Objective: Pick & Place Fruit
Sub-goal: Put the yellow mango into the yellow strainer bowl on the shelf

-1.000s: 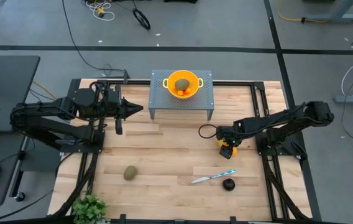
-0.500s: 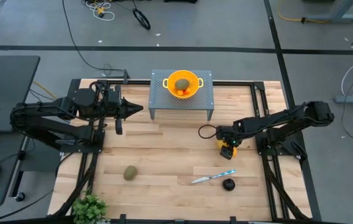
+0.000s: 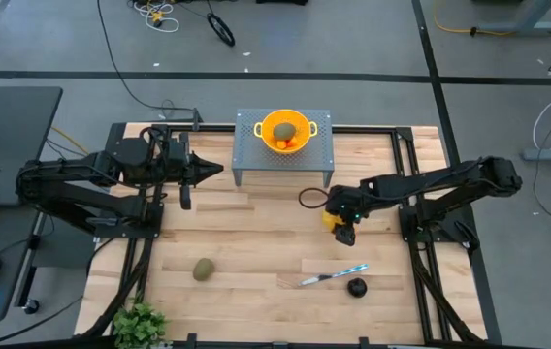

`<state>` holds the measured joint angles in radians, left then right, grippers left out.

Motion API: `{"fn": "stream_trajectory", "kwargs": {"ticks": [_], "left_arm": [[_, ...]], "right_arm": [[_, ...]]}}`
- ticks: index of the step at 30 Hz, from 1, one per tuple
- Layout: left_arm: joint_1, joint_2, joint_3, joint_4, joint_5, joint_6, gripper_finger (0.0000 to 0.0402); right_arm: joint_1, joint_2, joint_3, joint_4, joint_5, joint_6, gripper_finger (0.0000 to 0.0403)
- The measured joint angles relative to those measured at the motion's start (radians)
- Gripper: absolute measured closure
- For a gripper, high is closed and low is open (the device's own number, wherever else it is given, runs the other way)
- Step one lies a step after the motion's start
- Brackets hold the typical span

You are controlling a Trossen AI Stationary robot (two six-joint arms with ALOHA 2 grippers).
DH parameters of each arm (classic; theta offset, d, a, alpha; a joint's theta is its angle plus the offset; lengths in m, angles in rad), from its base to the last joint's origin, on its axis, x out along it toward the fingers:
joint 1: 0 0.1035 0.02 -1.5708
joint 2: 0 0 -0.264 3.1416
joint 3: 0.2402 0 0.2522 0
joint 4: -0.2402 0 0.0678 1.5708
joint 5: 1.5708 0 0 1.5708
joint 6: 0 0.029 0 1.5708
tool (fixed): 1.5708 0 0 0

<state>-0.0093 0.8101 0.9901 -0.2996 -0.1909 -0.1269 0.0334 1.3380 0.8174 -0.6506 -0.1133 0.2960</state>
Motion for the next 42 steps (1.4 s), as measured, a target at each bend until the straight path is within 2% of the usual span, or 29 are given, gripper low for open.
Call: {"fn": "stream_trajectory", "kwargs": {"ticks": [11,24,29,42], "left_arm": [[0.0,0.0,0.0,0.002,0.002,-0.014,0.0397],[0.0,0.0,0.0,0.002,0.027,-0.011,0.0397],[0.0,0.0,0.0,0.002,0.027,-0.011,0.0398],[0.0,0.0,0.0,0.008,0.019,-0.012,0.0397]], "right_arm": [[-0.062,0.0,0.101,-0.003,0.006,-0.069,0.0152],[-0.221,0.0,0.354,-0.001,0.009,-0.233,0.0152],[-0.269,0.0,0.428,0.009,0.057,-0.28,0.0152],[-0.338,-0.001,0.454,0.03,0.059,-0.331,0.0152]]}}
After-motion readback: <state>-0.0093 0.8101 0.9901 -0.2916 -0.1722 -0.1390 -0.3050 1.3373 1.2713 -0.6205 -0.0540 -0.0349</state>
